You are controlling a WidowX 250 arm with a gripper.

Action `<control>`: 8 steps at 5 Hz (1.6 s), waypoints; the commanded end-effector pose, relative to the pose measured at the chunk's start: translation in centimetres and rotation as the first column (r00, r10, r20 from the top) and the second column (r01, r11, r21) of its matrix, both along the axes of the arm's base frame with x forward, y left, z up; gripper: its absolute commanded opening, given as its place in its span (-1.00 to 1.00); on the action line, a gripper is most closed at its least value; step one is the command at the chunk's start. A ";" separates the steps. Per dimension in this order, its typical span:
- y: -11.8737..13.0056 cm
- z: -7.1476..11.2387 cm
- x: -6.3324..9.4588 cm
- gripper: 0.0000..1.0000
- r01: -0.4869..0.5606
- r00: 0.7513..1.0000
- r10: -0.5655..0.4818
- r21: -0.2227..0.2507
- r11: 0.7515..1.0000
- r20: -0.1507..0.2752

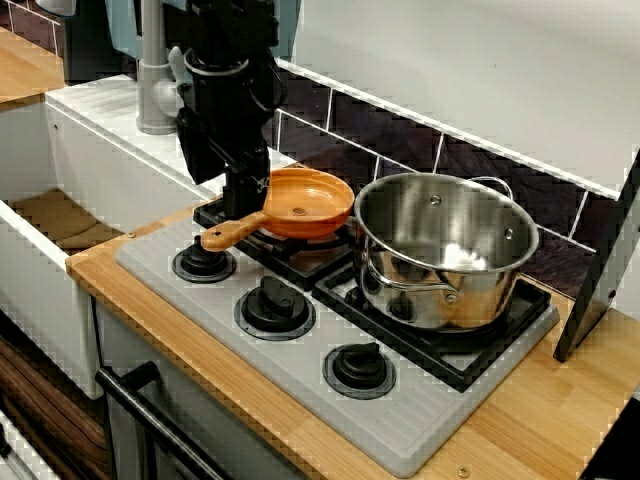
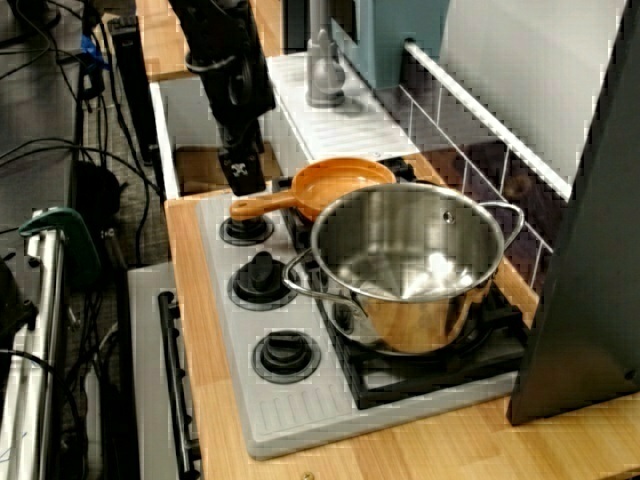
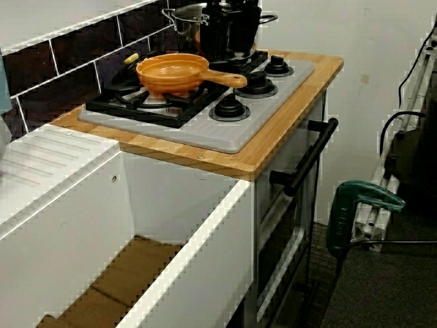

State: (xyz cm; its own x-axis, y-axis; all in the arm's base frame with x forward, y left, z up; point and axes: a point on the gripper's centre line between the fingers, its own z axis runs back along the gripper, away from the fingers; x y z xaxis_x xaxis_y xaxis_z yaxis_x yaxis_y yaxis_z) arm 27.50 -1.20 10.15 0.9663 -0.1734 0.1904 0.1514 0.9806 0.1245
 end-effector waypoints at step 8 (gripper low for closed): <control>-0.4 -2.4 -0.1 -1.00 -0.049 0.999 0.050 -0.046 0.998 0.012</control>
State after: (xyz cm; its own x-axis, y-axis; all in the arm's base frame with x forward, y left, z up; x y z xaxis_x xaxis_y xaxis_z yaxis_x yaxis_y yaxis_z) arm 26.78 -1.60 6.53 0.9796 -0.1147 0.1649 0.1037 0.9919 0.0740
